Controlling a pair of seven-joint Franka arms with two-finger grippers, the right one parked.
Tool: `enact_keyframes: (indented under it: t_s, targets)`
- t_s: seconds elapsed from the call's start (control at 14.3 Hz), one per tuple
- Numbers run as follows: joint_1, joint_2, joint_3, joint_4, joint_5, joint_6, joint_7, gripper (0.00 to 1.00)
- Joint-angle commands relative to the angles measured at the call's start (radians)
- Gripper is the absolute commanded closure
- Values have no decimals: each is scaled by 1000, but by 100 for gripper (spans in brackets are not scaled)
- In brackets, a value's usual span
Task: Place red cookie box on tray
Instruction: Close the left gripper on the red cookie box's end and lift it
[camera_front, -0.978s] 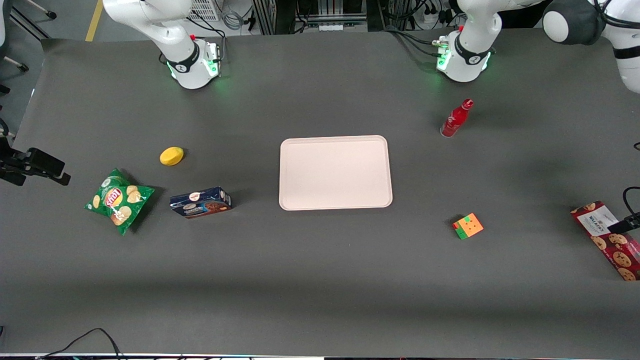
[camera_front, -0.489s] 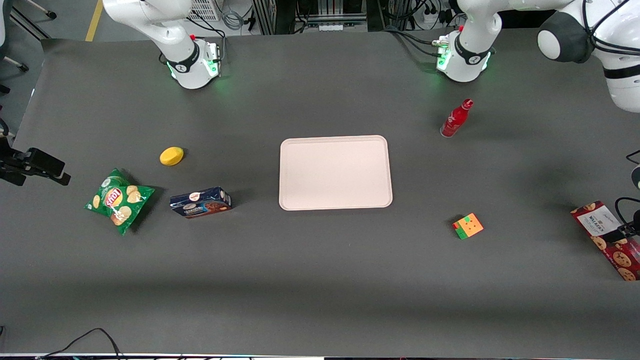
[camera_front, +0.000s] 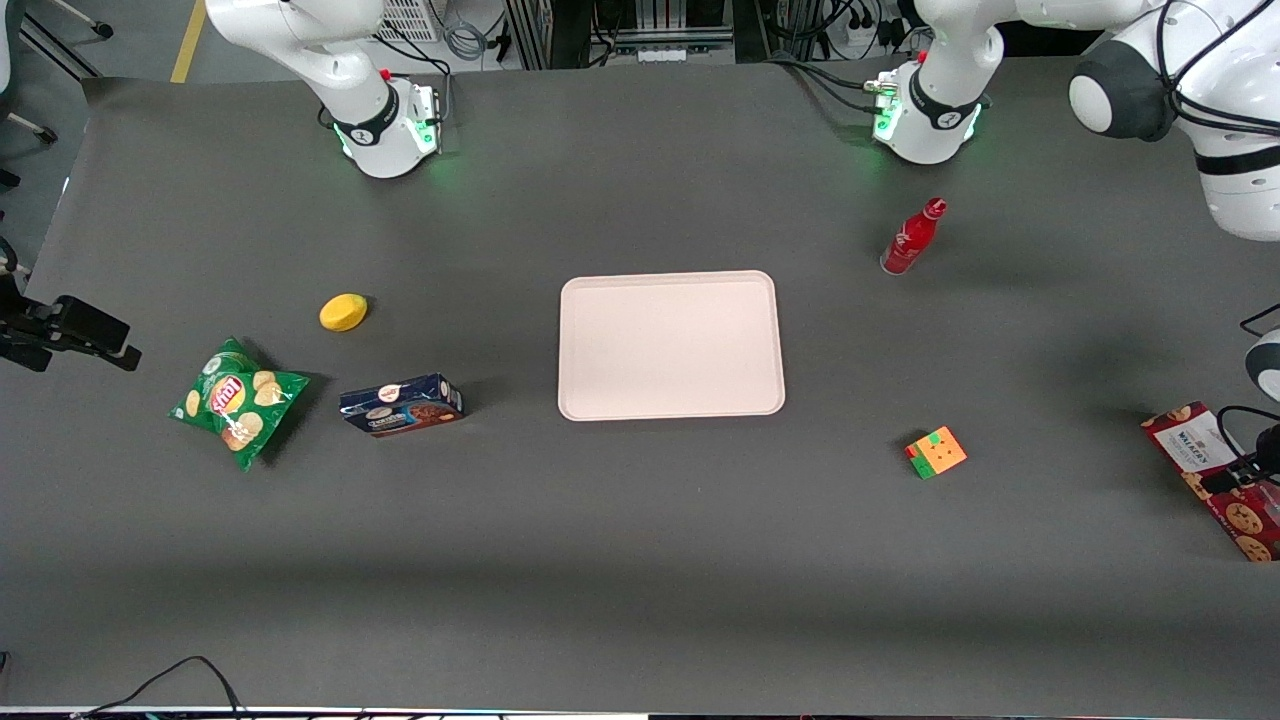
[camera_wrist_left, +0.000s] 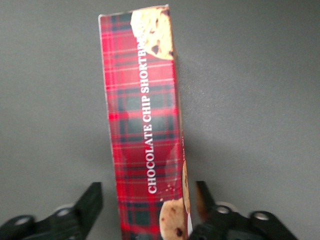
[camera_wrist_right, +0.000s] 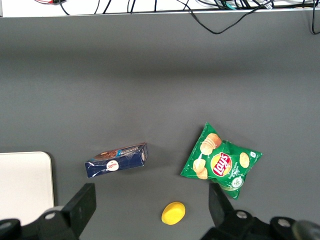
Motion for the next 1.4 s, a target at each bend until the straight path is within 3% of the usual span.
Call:
enact_keyframes:
  t_s: [0.0, 0.07, 0.28, 0.49, 0.7, 0.91, 1.05, 1.33]
  targets:
    - [0, 27, -2, 35, -8, 1, 18, 86]
    - [-4, 28, -1, 35, -2, 1, 24, 100]
    - [-18, 14, -2, 48, 87, 1, 140, 100]
    - [-38, -45, -12, 51, 92, -52, 147, 100]
    - [-55, -113, -12, 67, 89, -211, 138, 100]
    - [-90, -211, -12, 67, 118, -366, 23, 100]
    - [-110, -289, -16, 67, 181, -443, -23, 100]
    - [-128, -436, -80, 67, 236, -632, -89, 100]
